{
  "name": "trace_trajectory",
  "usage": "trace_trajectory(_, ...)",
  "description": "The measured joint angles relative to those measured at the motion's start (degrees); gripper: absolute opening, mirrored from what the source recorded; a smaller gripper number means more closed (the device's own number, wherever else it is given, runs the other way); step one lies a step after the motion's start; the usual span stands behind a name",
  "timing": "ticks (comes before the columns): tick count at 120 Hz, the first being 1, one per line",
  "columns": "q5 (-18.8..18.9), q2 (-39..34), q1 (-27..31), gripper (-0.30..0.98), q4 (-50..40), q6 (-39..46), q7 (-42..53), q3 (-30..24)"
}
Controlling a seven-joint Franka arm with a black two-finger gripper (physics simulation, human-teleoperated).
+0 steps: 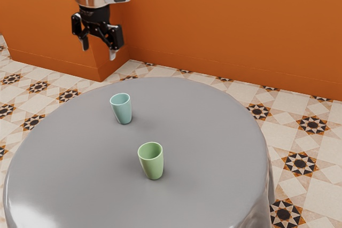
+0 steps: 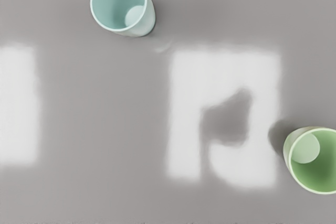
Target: Place the right cup onto the left cup
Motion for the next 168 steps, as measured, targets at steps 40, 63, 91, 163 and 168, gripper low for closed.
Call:
trace_trajectory(40,-0.1,2.2,-0.2,0.69,-0.4,1.3,-2.4,-5.1)
trace_trajectory(63,0.2,5.9,0.0,0.69,-0.7,4.4,-7.0,-7.9)
trace_trajectory(91,0.4,6.1,0.0,0.69,-7.4,9.7,-15.0,-11.5)
trace_trajectory(163,0.4,6.6,0.0,0.69,-22.0,25.4,-36.9,-17.3)
trace_trajectory(168,0.4,6.5,0.0,0.69,-23.5,26.7,-38.2,-17.6)
